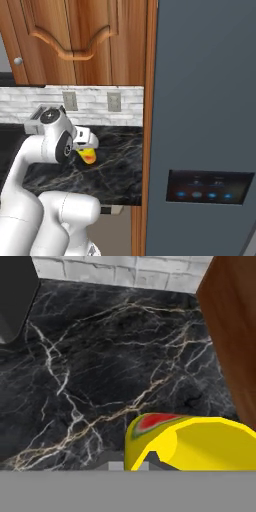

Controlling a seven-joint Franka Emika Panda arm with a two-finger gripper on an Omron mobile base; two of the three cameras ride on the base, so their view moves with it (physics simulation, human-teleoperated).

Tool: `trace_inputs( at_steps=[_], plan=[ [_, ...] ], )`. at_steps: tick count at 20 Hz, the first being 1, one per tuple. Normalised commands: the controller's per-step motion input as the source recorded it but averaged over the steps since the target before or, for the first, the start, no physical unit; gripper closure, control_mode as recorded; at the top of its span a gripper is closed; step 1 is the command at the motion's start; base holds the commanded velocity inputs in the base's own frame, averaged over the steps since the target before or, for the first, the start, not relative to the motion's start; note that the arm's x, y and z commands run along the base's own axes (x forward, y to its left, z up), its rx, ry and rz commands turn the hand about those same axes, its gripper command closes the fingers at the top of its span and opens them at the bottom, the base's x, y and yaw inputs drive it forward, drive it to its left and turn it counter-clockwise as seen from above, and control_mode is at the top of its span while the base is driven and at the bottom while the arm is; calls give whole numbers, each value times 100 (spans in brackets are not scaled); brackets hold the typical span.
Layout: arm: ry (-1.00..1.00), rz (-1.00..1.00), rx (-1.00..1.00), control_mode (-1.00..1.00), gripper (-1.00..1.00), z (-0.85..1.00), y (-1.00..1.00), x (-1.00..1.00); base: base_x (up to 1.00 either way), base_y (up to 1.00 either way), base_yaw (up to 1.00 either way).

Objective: Place the pitcher and cup on the dining counter for serving.

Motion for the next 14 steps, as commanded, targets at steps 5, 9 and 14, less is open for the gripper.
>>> trace_inputs(
  at_steps=[5,9,14],
  plan=[
    [-15,0,0,-100,100,58,0,-16,0,0,0],
    [-1,0,1,-100,100,49,0,0,0,0,0],
    [2,6,0,-100,100,42,2,0,0,0,0]
  ],
)
